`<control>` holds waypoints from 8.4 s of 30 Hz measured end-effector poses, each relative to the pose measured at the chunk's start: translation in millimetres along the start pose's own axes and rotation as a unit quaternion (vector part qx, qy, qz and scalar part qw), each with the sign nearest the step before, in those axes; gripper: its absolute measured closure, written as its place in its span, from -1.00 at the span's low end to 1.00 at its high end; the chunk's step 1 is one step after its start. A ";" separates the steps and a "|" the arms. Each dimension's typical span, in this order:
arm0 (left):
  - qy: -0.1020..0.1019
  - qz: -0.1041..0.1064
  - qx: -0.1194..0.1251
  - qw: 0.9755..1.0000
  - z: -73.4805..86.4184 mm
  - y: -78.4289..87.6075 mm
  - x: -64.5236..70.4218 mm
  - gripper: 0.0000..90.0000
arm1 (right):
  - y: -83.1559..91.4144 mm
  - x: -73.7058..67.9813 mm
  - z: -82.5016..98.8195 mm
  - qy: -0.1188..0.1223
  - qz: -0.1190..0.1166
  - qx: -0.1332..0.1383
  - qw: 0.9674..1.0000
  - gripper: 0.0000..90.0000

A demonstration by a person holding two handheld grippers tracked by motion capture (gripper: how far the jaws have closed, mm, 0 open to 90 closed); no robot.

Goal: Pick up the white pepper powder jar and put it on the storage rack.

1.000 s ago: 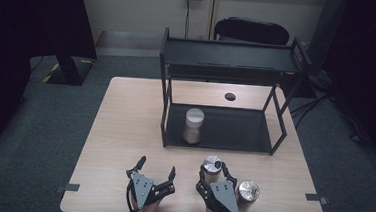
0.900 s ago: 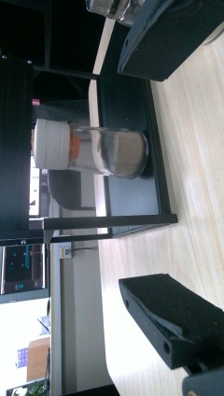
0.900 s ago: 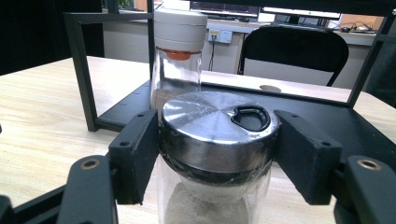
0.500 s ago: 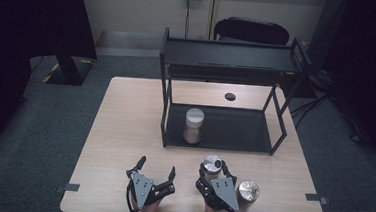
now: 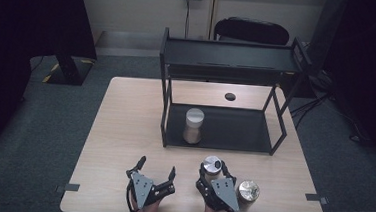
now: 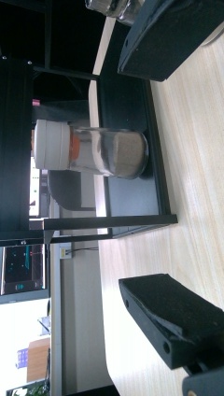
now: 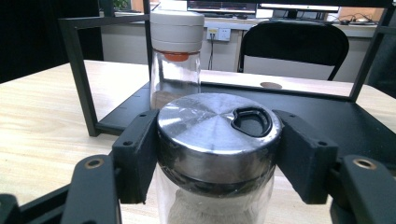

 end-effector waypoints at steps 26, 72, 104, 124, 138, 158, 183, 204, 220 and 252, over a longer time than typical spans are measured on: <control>0.000 0.000 0.000 1.000 -0.1 0.0 0.0 -0.99 | 5.8 4.0 -6.3 0.004 -0.025 0.000 1.000 -0.22; 0.000 0.000 -0.001 1.000 -0.1 0.1 0.0 -0.99 | 13.9 21.6 -40.6 0.013 -0.077 -0.003 0.997 -0.22; 0.000 -0.001 0.000 1.000 -0.1 0.0 0.2 -0.99 | -19.1 27.0 -63.3 0.004 -0.059 0.010 0.998 -0.22; 0.000 0.000 0.000 1.000 -0.1 0.1 0.0 -0.99 | -38.6 23.5 -70.2 0.014 -0.054 0.013 0.998 -0.22; 0.000 0.001 0.000 1.000 -0.1 0.1 -0.2 -0.99 | -52.8 23.0 -64.9 0.006 -0.046 0.018 0.999 -0.22; 0.000 0.000 0.000 1.000 -0.1 0.2 -0.1 -0.99 | -67.3 26.0 -64.4 0.004 -0.031 0.030 0.999 -0.22; 0.000 0.000 0.000 1.000 -0.1 0.2 0.1 -0.99 | -94.9 23.1 -54.5 -0.011 -0.003 0.005 1.000 -0.22; 0.000 0.002 0.000 1.000 -0.1 0.2 -0.4 -0.99 | -112.7 27.3 -61.0 -0.015 0.009 0.002 1.000 -0.22; -0.001 0.002 0.000 1.000 0.0 0.3 -0.4 -0.99 | -124.6 32.5 -66.3 -0.028 0.015 -0.010 0.999 -0.22; -0.001 0.002 0.001 1.000 0.2 0.5 -0.5 -0.99 | -135.7 34.4 -61.0 -0.019 0.019 -0.030 0.999 -0.22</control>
Point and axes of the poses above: each handheld gripper's, and its own axes: y roughly backward along the jaws, z roughly out of its underside, x roughly to its right, the point moved 4 cm from there along -y, roughly forward along the jaws, and after that the axes turned 7 degrees about -x, right-handed, at the moved point
